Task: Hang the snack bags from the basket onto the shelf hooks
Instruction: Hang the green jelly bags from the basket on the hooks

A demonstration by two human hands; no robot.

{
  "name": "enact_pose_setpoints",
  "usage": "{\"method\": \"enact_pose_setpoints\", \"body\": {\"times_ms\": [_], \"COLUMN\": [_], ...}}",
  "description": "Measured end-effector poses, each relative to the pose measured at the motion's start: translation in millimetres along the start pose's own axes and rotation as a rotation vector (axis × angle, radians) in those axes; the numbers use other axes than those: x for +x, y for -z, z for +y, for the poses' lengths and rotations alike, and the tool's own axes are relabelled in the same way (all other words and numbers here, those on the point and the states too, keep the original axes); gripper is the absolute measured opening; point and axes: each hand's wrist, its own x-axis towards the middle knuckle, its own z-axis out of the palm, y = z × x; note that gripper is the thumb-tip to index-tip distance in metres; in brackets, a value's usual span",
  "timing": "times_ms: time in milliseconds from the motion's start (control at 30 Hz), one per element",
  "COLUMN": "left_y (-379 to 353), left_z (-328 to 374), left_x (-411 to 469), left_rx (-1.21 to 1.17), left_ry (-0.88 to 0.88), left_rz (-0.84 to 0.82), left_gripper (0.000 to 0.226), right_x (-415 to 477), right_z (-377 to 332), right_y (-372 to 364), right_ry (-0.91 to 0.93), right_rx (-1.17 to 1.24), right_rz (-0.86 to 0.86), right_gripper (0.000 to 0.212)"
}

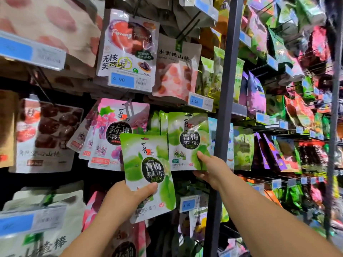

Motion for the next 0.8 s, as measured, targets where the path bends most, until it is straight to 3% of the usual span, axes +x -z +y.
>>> {"method": "enact_pose_setpoints", "body": {"times_ms": [133, 267, 367, 433, 533, 667, 800], "left_y": [-3, -13, -21, -27, -34, -46, -59], "left_z": [8, 9, 13, 17, 26, 35, 50], "left_x": [1, 6, 10, 12, 16, 27, 35], "left_rx": [-0.042, -0.146, -0.228, -0.302, -0.303, -0.267, -0.276], "left_ry": [0.001, 0.051, 0.064, 0.059, 0.041, 0.051, 0.05], "left_rz": [-0.013, -0.061, -0.114, -0.118, -0.131, -0.174, -0.205], "left_gripper": [0.017, 0.032, 0.044, 0.031, 0.015, 0.028, 0.023], "right_x": [-4, -17, -31, -40, -51, -59, -66], "right_z": [10, 16, 17, 16, 12, 6, 4], "right_y": [3, 10, 14, 17, 22, 26, 29], "right_ry": [-0.018, 0.098, 0.263, 0.33, 0.38, 0.275, 0.106], "right_rx": [-0.146, -0.468, -0.784, -0.84, -0.815, -0.609, -0.288], "right_rz": [0.051, 0.157, 0.146, 0.142, 0.133, -0.026, -0.248], "right_gripper": [0.029, 0.069, 0.069, 0.067, 0.056, 0.024, 0.033]}}
